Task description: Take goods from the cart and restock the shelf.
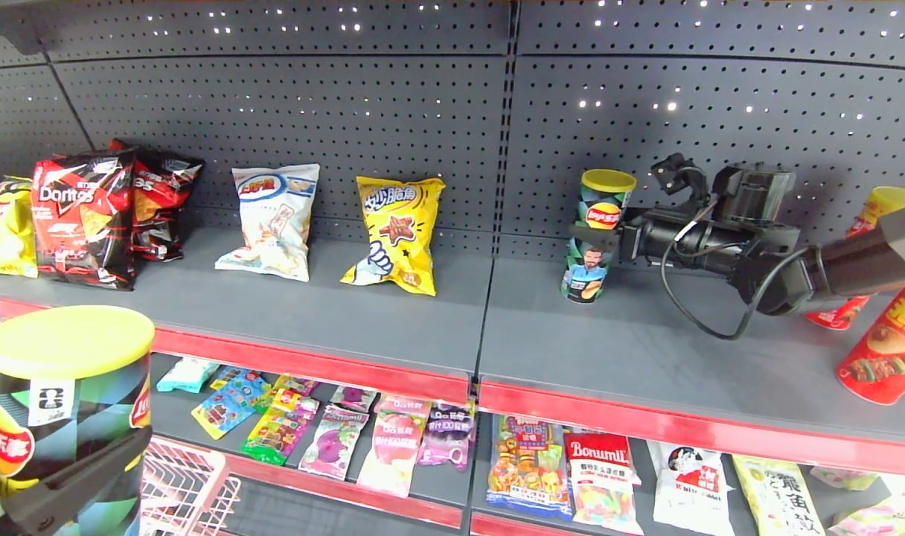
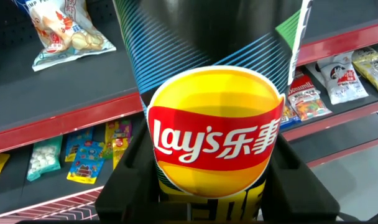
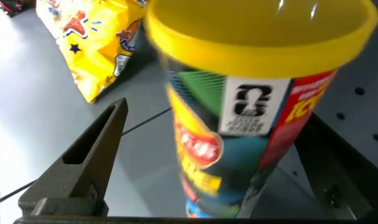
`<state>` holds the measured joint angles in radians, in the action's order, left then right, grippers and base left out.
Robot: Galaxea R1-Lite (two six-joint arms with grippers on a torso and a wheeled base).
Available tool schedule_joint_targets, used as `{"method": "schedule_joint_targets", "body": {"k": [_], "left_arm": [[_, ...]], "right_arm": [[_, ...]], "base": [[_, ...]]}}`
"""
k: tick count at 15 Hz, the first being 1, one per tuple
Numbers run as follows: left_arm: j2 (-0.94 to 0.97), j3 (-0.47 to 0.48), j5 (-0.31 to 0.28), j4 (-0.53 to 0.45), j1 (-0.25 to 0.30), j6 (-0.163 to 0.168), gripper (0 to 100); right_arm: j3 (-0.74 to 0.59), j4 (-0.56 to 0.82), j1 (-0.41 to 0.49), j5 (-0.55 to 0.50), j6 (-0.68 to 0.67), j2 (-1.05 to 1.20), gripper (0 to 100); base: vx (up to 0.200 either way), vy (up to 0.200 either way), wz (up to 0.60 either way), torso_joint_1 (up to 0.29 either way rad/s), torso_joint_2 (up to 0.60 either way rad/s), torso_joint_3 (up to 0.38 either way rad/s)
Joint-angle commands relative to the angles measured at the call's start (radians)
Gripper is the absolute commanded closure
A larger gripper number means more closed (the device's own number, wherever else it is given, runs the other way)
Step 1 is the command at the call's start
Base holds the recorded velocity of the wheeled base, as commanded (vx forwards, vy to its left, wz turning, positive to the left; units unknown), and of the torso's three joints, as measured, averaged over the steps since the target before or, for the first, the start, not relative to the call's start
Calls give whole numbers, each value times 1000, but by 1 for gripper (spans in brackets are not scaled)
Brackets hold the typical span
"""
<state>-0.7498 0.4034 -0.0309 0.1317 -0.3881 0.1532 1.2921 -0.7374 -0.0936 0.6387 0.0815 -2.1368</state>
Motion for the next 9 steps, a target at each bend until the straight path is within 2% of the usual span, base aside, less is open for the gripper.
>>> {"method": "schedule_joint_targets", "body": {"k": [1, 9], "left_arm": [[1, 0, 0, 0, 0, 0, 100], [4, -3, 0, 0, 0, 0, 100]], "right_arm": [[32, 0, 2, -1, 1, -34, 0], [73, 0, 5, -14, 9, -52, 0]], "base": [[0, 0, 0, 0, 0, 0], [0, 0, 0, 0, 0, 0]]}}
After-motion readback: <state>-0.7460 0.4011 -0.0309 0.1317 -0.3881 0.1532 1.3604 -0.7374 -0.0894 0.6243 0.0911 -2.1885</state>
